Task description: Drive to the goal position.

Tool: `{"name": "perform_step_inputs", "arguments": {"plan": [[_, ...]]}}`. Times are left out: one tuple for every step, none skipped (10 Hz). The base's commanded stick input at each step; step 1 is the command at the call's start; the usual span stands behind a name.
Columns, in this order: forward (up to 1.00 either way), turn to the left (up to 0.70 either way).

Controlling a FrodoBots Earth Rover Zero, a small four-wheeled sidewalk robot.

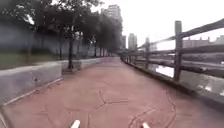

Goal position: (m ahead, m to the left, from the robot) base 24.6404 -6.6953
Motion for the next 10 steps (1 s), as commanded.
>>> {"name": "perform_step_inputs", "arguments": {"plan": [[0.7,0.0],[0.7,0.0],[0.7,0.0],[0.7,0.0],[0.7,0.0],[0.7,0.0],[0.7,0.0],[0.7,0.0],[0.7,0.0],[0.7,0.0]]}}
